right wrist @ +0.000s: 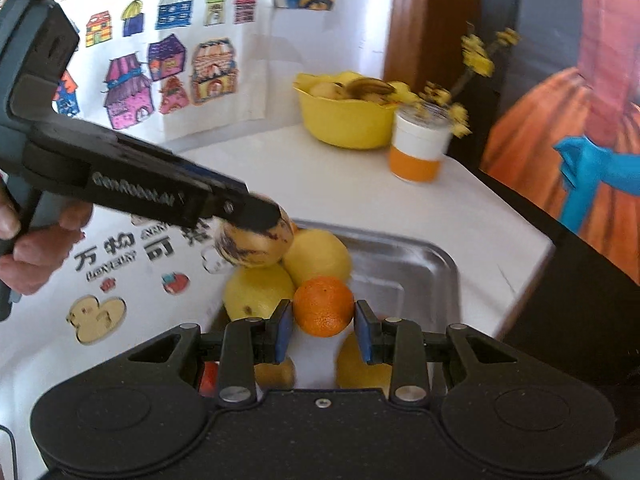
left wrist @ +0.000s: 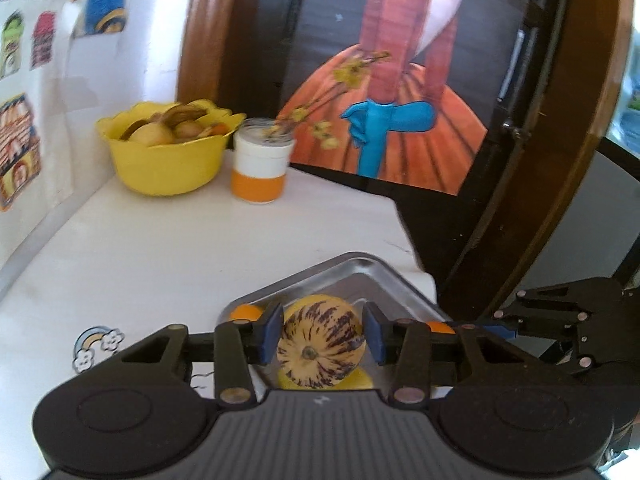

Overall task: Organize fruits
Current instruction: 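Carry the pepino and mandarin onto the tray while both tools open to release, then withdraw both open tools away from the filled tray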

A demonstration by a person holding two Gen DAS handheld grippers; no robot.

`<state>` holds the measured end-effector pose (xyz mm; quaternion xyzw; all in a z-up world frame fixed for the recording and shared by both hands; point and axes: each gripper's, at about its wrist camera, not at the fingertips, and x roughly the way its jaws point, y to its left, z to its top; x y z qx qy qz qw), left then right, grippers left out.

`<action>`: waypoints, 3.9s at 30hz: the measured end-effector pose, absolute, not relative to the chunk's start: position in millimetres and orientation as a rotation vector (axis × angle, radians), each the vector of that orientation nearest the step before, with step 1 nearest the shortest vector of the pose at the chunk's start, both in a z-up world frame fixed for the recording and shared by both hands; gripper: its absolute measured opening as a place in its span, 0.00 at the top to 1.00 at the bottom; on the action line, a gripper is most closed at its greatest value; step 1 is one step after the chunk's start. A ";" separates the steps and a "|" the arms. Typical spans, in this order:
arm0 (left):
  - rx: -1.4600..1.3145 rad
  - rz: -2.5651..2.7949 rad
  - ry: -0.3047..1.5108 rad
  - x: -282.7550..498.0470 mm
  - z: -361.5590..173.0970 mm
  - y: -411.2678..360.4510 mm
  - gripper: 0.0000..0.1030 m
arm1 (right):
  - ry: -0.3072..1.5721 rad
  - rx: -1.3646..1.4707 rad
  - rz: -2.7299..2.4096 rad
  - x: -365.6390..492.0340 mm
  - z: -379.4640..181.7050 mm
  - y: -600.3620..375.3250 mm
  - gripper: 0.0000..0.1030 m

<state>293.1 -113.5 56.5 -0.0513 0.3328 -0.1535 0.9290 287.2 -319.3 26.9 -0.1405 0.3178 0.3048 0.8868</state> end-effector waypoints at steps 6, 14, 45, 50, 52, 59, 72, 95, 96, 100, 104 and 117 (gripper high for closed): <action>-0.068 -0.360 0.666 289.1 61.0 -140.1 0.63 | 0.683 -0.249 0.595 277.0 14.6 -343.7 0.66; -0.036 -0.368 0.657 286.4 58.7 -156.2 0.63 | 0.690 -0.215 0.586 265.8 3.1 -352.5 0.66; -0.042 -0.355 0.688 302.8 38.3 -174.0 0.45 | 0.693 -0.082 0.537 260.3 -6.5 -366.7 0.65; -0.029 -0.339 0.705 303.2 32.3 -171.6 0.47 | 0.690 -0.072 0.525 259.3 -8.4 -365.9 0.64; -0.037 -0.333 0.707 303.4 32.2 -168.9 0.45 | 0.686 -0.066 0.518 259.1 -9.0 -366.5 0.62; -0.051 -0.309 0.679 300.0 39.1 -159.6 0.28 | 0.663 -0.050 0.495 254.9 -7.3 -363.0 0.50; -0.074 -0.241 0.614 280.2 51.4 -141.0 0.01 | 0.595 -0.022 0.446 239.5 6.8 -361.3 0.15; -0.119 -0.136 0.529 204.9 70.1 -92.4 0.01 | 0.448 0.050 0.352 170.2 48.0 -351.2 0.01; -0.119 -0.132 0.525 200.4 70.7 -90.2 0.01 | 0.443 0.046 0.345 166.6 48.9 -350.2 0.01; -0.130 -0.114 0.518 181.8 72.4 -79.9 0.01 | 0.429 0.040 0.326 150.0 51.5 -345.9 0.01; -0.138 -0.092 0.502 160.9 72.8 -68.6 0.01 | 0.423 0.057 0.318 133.7 52.1 -340.4 0.01; -0.117 0.003 0.471 93.3 61.6 -36.2 0.01 | 0.364 0.094 0.272 77.4 46.0 -312.9 0.01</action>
